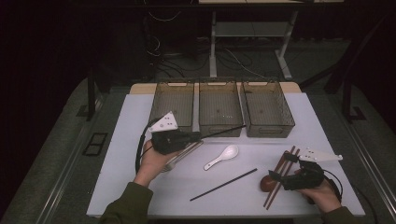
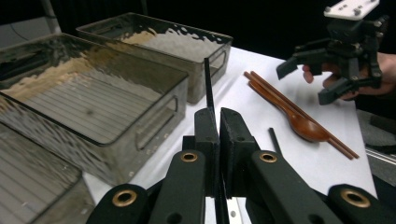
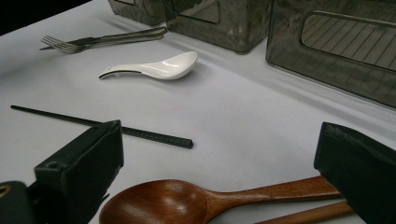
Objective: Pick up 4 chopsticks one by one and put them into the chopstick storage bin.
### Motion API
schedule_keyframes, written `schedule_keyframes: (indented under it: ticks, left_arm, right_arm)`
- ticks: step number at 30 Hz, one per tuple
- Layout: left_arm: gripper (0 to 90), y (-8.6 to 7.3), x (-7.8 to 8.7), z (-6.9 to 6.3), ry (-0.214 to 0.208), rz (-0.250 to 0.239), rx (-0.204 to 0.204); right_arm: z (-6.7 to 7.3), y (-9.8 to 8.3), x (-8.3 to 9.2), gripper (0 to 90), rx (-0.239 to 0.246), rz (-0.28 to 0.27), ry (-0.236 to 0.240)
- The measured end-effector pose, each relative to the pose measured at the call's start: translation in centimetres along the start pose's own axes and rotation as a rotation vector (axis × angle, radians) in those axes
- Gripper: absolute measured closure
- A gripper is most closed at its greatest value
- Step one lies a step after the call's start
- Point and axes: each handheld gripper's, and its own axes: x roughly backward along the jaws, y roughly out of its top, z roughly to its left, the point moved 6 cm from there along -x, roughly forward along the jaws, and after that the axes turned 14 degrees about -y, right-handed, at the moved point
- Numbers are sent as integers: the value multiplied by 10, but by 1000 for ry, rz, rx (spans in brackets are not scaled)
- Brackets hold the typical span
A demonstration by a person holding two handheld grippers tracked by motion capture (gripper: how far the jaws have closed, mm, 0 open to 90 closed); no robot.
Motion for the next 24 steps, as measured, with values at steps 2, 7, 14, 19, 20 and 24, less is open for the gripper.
schedule_keyframes:
  ticks: [2, 7, 14, 19, 20, 24]
  left_arm:
    - [858, 4, 3, 4, 7, -3, -2]
    - [858, 12, 13, 17, 45, -3, -5]
    - [858, 16, 29, 37, 116, -30, 24]
    - [858, 16, 37, 51, 167, -29, 39]
    - [858, 16, 39, 53, 175, -32, 41]
    - [858, 18, 47, 64, 223, -41, 53]
  right_arm:
    - [0, 0, 0, 13, 1, 0, 0]
    - [1, -1, 0, 13, -4, 15, 1]
    - [0, -1, 0, 13, 0, 13, -1]
    - [0, -1, -1, 13, 7, 3, -4]
    - [0, -1, -1, 13, 6, 3, -4]
    - [1, -1, 0, 13, -3, 12, -2]
